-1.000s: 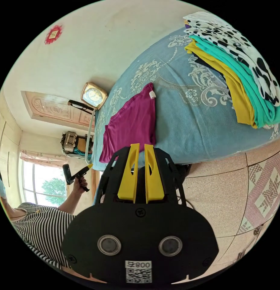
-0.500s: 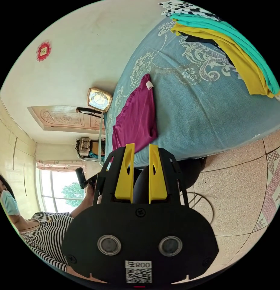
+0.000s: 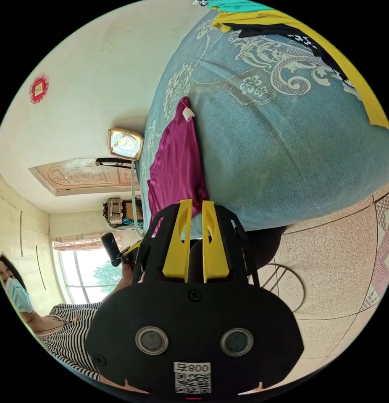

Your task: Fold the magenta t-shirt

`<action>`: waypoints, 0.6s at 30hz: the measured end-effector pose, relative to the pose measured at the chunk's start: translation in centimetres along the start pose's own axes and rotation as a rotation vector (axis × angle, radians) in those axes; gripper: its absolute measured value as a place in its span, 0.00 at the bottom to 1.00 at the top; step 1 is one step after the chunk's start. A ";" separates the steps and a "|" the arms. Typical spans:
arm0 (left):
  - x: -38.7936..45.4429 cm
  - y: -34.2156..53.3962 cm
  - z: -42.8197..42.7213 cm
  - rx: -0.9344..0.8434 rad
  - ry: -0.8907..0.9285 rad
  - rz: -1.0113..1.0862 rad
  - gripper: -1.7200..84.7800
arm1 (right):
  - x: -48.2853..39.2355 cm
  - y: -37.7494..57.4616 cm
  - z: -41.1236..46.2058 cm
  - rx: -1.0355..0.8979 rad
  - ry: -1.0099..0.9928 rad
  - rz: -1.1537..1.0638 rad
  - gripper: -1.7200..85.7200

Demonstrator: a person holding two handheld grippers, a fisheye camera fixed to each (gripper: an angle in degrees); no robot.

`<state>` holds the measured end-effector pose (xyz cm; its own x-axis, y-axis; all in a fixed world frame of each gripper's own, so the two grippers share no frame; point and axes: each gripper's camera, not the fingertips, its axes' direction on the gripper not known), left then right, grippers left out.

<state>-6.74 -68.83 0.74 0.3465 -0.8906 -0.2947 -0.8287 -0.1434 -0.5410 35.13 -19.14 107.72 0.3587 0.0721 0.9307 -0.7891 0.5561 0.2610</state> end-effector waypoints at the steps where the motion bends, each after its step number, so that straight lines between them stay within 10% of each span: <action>1: 0.9 -0.8 1.1 -0.015 0.002 0.027 0.10 | 0.1 -0.1 0.1 -0.001 0.000 0.001 0.06; 18: 18.0 -8.7 14.7 -0.096 -0.434 0.617 0.11 | -2.7 -2.7 -0.1 -0.002 -0.126 -0.132 0.04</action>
<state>13.19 -77.31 -11.41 -0.0667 -0.5751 -0.8154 -0.9560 0.2707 -0.1127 36.29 -20.76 104.47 0.3937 -0.1056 0.9132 -0.7382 0.5556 0.3825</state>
